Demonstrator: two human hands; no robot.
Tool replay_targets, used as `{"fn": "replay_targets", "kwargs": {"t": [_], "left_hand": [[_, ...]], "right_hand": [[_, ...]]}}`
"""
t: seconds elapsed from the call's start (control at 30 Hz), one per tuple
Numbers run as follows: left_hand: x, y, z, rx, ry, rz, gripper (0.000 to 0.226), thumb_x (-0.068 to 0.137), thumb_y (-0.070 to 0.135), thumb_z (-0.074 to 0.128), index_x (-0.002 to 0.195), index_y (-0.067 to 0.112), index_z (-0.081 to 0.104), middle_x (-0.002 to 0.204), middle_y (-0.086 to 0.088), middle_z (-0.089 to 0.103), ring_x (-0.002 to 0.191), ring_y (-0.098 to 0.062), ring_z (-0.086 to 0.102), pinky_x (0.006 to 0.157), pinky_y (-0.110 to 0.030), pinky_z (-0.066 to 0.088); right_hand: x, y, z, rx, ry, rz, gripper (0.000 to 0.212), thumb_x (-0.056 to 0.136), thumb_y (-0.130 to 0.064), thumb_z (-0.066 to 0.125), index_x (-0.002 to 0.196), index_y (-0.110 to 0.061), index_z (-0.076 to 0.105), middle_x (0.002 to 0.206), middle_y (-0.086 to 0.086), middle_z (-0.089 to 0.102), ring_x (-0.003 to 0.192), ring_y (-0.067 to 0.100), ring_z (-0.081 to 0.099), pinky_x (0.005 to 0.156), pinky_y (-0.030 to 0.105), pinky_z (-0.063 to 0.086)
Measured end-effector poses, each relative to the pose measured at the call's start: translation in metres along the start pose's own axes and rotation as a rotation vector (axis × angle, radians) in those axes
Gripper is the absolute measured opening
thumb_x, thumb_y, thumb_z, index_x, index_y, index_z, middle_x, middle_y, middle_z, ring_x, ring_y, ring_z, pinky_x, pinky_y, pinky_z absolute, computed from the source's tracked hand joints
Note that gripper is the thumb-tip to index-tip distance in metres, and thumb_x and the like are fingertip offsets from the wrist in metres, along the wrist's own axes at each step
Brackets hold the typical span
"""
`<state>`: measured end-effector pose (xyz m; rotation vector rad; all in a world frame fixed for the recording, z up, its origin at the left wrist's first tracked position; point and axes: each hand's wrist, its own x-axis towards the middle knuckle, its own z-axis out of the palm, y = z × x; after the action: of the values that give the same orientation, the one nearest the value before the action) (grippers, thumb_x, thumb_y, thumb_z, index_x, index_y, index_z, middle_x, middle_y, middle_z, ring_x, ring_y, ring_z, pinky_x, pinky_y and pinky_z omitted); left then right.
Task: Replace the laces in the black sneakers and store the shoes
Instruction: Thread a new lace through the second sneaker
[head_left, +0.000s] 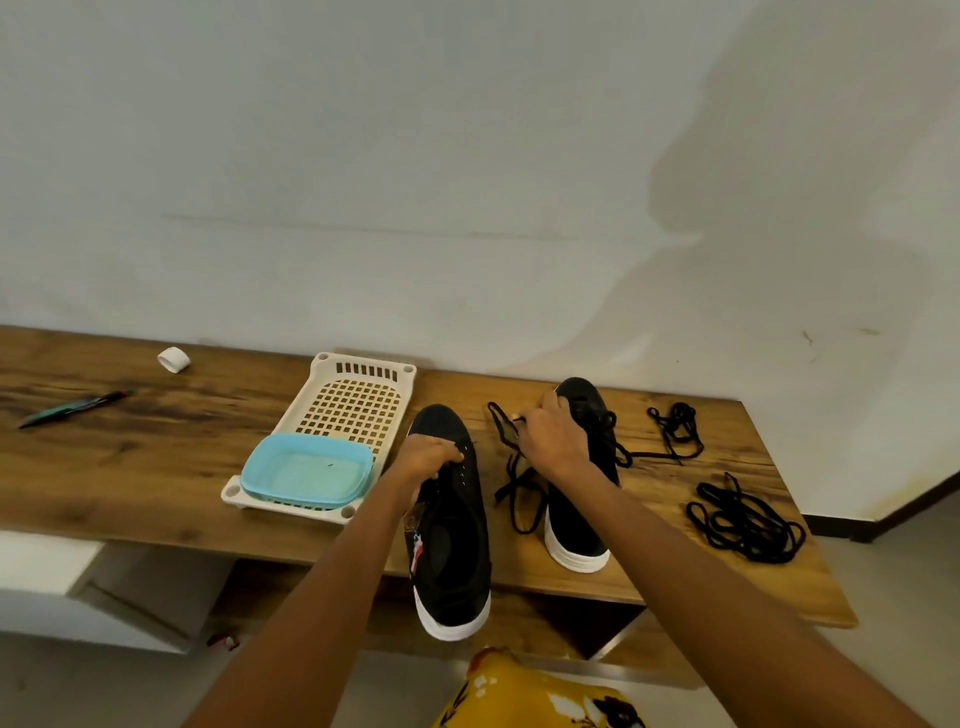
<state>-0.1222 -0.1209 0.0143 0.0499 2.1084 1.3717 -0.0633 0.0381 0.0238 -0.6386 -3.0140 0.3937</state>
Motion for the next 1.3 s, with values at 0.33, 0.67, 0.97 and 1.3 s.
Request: {"fn": "replay_targets", "kwargs": {"t": [0.33,0.67,0.97,1.3], "left_hand": [[-0.002,-0.009,-0.006,-0.042,-0.035,-0.048,0.033,0.091,0.014,0.055,0.123,0.011,0.058,0.077,-0.003,0.052,0.064,-0.010,0.041,0.059,-0.025,0.031],[0.005,-0.015,-0.013,-0.027,-0.089,-0.025,0.019,0.088,0.018,0.059,0.107,0.021,0.062,0.081,0.002,0.060,0.060,-0.007,0.043,0.058,-0.025,0.029],[0.008,-0.022,-0.014,-0.066,-0.110,-0.004,0.013,0.088,0.018,0.060,0.098,0.027,0.060,0.082,0.003,0.061,0.060,-0.006,0.043,0.057,-0.024,0.028],[0.010,-0.024,-0.014,-0.052,-0.137,0.010,0.033,0.089,0.018,0.059,0.122,0.016,0.057,0.085,0.003,0.061,0.060,-0.005,0.043,0.056,-0.023,0.029]], "right_hand": [[0.002,-0.011,0.007,0.411,-0.333,-0.036,0.026,0.100,-0.035,0.035,0.109,-0.012,0.045,0.090,0.004,0.053,0.083,0.018,0.051,0.072,0.032,0.040],[0.006,-0.022,0.037,0.544,-0.203,-0.058,0.024,0.098,-0.008,0.046,0.109,-0.003,0.067,0.100,0.014,0.067,0.080,0.016,0.059,0.063,0.017,0.045],[0.014,-0.033,0.043,0.614,-0.166,0.004,0.010,0.091,-0.006,0.059,0.097,-0.001,0.065,0.088,0.011,0.065,0.075,0.014,0.062,0.071,0.025,0.055],[0.018,-0.027,0.042,0.556,-0.189,-0.018,0.013,0.092,-0.006,0.058,0.100,0.000,0.065,0.088,0.008,0.064,0.075,0.013,0.062,0.071,0.023,0.054]]}}
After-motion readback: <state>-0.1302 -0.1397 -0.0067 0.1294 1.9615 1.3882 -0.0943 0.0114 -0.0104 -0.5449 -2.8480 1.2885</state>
